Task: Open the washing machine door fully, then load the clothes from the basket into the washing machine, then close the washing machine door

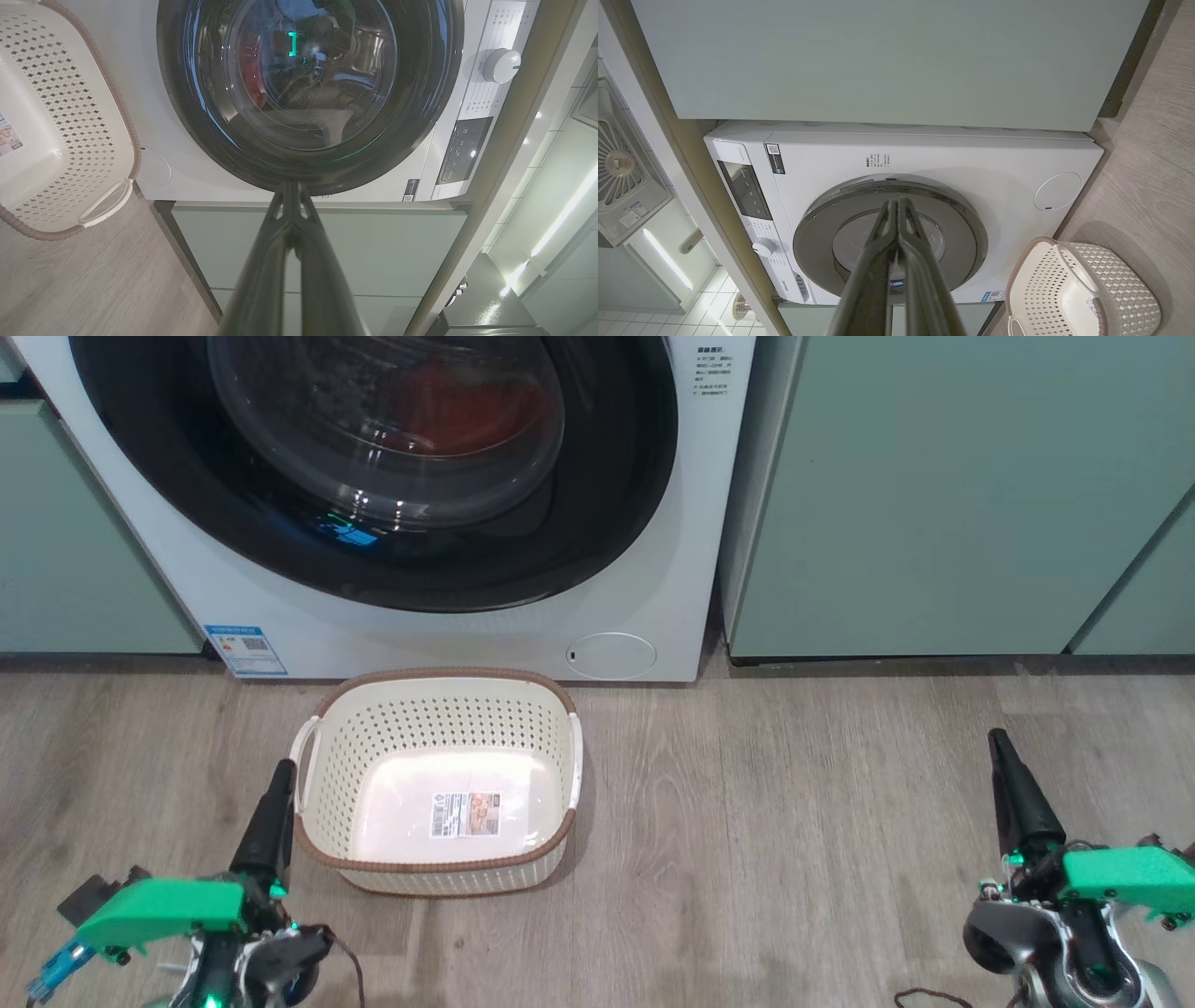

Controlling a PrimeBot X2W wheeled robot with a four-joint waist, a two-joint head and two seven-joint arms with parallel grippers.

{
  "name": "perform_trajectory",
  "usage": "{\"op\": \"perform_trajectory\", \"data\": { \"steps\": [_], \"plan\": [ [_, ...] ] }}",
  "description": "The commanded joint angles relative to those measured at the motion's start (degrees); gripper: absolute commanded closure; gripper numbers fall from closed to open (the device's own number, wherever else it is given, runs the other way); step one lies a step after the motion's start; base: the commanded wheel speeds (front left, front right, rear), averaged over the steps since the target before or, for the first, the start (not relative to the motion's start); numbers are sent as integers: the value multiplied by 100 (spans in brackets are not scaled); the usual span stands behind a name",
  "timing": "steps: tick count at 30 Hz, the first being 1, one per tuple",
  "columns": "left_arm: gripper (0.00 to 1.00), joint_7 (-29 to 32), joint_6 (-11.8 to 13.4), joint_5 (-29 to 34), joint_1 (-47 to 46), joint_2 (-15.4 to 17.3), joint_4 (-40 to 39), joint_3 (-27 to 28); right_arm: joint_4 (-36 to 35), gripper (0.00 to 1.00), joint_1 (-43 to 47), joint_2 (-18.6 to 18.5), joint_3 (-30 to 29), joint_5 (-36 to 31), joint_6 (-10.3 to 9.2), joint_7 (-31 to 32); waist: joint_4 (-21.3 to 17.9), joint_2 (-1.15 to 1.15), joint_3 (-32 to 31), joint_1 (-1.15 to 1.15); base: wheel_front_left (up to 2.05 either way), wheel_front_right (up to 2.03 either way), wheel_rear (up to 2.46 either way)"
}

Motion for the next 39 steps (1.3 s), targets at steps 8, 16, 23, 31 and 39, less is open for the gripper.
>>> {"op": "perform_trajectory", "data": {
  "steps": [8,16,23,31,39],
  "plan": [
    [100,13,-54,-11,-278,31,-169,212,-182,100,-308,-33,95,-36,0,57,0,0,0,0,0,0,0],
    [100,18,-54,-5,-278,27,-169,218,-182,100,-309,-25,85,-45,0,65,0,0,0,0,0,0,0],
    [100,22,-54,-1,-279,24,-169,223,-181,100,-310,-19,76,-52,0,72,0,0,0,0,0,0,0],
    [100,26,-54,3,-279,20,-169,228,-181,100,-310,-13,67,-59,0,79,0,0,0,0,0,0,0],
    [100,29,-54,7,-279,17,-169,233,-180,100,-311,-8,59,-66,0,86,0,0,0,0,0,0,0]
  ]
}}
